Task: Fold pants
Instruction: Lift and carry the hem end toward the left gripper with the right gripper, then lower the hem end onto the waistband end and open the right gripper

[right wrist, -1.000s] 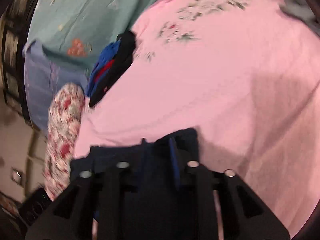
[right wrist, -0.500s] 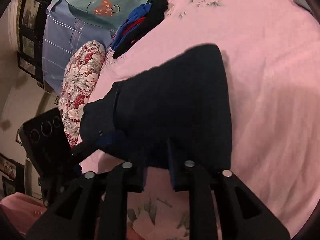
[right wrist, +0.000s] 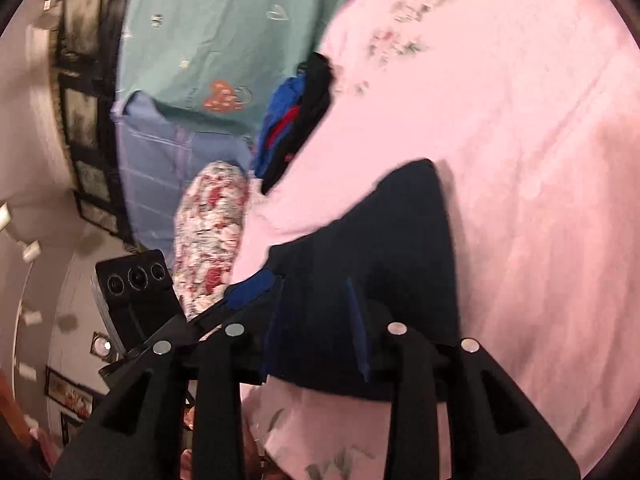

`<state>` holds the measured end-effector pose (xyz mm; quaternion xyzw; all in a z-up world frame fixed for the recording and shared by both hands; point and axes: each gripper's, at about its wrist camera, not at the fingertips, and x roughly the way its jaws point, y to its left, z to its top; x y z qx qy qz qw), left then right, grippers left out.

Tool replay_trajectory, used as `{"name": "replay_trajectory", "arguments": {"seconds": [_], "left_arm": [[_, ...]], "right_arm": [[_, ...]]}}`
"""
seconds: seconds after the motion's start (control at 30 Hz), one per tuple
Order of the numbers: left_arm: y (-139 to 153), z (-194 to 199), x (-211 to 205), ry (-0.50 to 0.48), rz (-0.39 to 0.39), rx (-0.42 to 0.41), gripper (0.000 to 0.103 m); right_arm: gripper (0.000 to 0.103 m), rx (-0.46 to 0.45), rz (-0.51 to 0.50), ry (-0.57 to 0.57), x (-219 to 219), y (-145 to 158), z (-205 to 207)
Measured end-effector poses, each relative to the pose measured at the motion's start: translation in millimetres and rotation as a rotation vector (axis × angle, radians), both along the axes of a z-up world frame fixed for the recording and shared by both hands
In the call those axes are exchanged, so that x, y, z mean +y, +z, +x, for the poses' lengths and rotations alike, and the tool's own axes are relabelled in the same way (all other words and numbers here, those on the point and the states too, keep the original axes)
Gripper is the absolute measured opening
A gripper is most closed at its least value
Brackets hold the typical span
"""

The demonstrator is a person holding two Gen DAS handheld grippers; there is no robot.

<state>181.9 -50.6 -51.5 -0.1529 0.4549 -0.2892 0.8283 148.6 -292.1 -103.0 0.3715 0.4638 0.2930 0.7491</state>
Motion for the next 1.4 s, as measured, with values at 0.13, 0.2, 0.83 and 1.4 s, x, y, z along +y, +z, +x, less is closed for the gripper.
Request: {"name": "replay_trajectory", "arguments": {"seconds": [0.13, 0.2, 0.83, 1.4], "left_arm": [[-5, -2, 12, 0.006, -0.055, -0.001, 0.101], [-2, -5, 12, 0.013, -0.016, -0.017, 0.101], [10, 15, 25, 0.062, 0.012, -0.008, 0.101], [0, -83, -7, -0.058, 0.313, -0.11, 0.1]], "right_arm": [[0.026, -0.012, 0.03, -0.013, -9, -6, -8], [0.026, -0.01, 0.011, -0.019, -11, -5, -9], [0.019, 0.055, -0.021, -0.112, -23, -8, 60], [0.029, -0.193, -0.412, 0.111, 12, 28, -43]]}}
